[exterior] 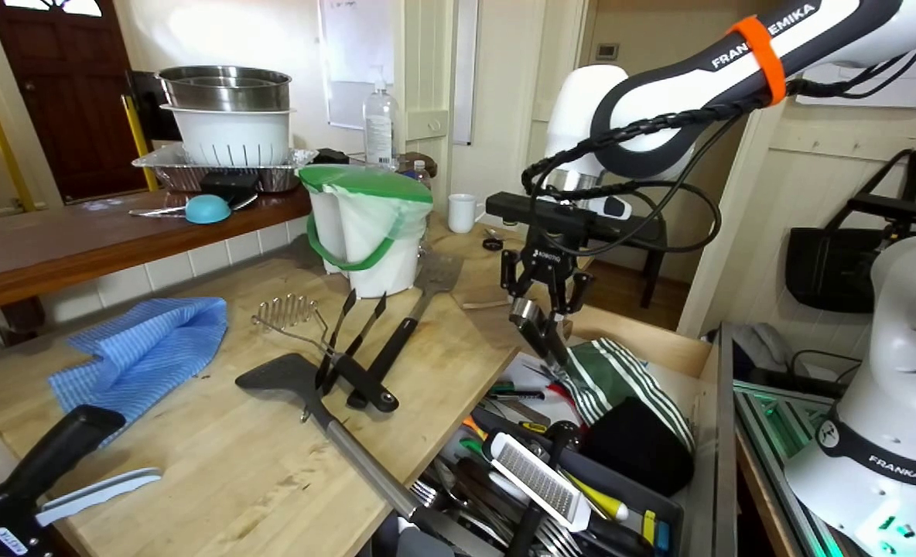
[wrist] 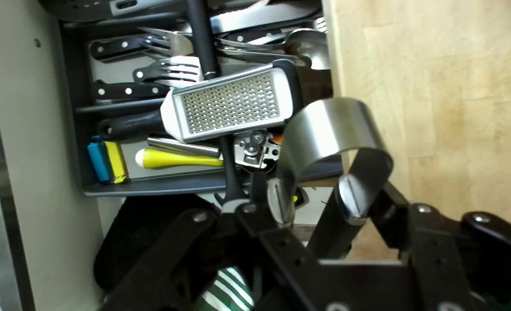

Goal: Put an object on the counter in the drawer

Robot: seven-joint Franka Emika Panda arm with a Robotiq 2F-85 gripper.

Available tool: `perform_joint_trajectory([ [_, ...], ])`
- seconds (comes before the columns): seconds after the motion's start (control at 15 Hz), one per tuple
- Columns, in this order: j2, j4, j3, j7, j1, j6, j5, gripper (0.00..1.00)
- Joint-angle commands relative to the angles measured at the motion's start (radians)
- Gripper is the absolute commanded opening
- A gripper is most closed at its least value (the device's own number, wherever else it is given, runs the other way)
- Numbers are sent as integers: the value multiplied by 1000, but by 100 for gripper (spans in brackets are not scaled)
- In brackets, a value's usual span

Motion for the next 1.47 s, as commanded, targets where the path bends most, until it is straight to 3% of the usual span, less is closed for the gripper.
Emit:
perform_joint_trajectory([
  [0.0,64,45,6,-114,7,-104,-46,34],
  [0.4,187,134,26,-288,31,-179,-149,34],
  [0.47,191,135,25,-326,33,-178,-162,84],
  [0.53,192,130,23,-367,33,-173,-171,85],
  [0.67,184,117,17,-464,30,-150,-172,99],
  [0.87,120,47,1,-627,18,-50,-132,100],
  [1.07,50,-51,-21,-721,-1,82,-234,100],
  [1.13,30,-66,-35,-813,-12,115,-199,100],
  [1.2,12,-60,-49,-909,-12,83,-80,100],
  [1.33,-20,-40,-83,-1052,-19,2,56,100],
  [1.4,40,-25,-46,-928,-21,56,-44,100],
])
